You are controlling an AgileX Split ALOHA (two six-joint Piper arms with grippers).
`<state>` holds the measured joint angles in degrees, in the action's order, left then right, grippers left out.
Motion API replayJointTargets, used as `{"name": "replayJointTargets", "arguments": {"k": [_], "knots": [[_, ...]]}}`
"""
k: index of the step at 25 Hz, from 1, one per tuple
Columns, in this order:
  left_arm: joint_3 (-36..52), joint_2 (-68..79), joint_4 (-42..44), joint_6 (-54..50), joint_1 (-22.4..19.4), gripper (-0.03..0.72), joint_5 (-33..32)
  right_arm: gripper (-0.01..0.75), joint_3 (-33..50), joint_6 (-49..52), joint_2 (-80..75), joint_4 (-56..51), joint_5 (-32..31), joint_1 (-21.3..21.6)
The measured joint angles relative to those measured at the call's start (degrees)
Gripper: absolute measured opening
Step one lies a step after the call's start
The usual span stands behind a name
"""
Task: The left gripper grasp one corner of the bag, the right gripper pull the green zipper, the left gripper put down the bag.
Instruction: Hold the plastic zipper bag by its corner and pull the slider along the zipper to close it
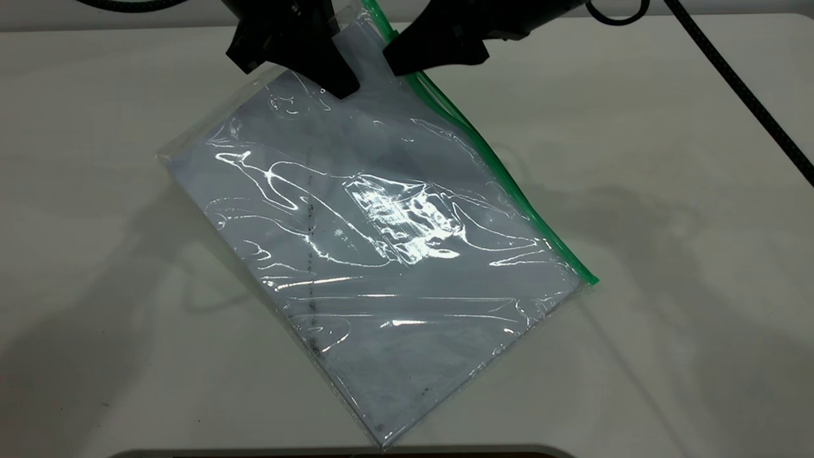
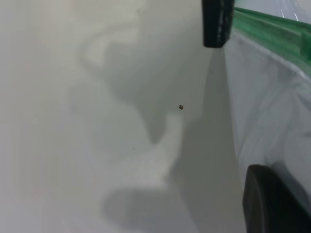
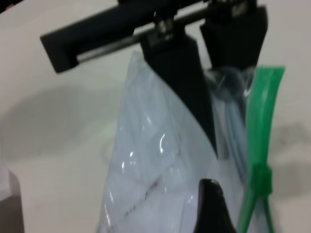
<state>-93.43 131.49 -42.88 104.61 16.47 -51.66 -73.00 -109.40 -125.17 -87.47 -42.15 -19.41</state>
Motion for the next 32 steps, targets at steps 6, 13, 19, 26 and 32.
{"name": "replayJointTargets", "arguments": {"k": [6, 13, 19, 26, 32], "knots": [[0.0, 0.0, 0.2, 0.0, 0.0, 0.061, 0.0, 0.532, 0.0, -1.4, 0.0, -3.2, 0.0, 0.0], [0.0, 0.0, 0.2, 0.0, 0.0, 0.062, 0.0, 0.396, 0.0, -1.4, 0.0, -3.2, -1.5, 0.0], [0.0, 0.0, 0.2, -0.6, 0.0, 0.062, 0.0, 0.25, 0.0, -1.2, 0.0, -2.5, -2.3, 0.0], [0.0, 0.0, 0.2, -0.8, 0.0, 0.063, 0.0, 0.265, -0.1, -0.9, -0.9, -2.4, -2.5, 0.0], [0.0, 0.0, 0.2, -0.8, 0.0, 0.064, 0.0, 0.277, -0.2, -0.7, -1.6, -3.5, -2.7, 0.0]]}}
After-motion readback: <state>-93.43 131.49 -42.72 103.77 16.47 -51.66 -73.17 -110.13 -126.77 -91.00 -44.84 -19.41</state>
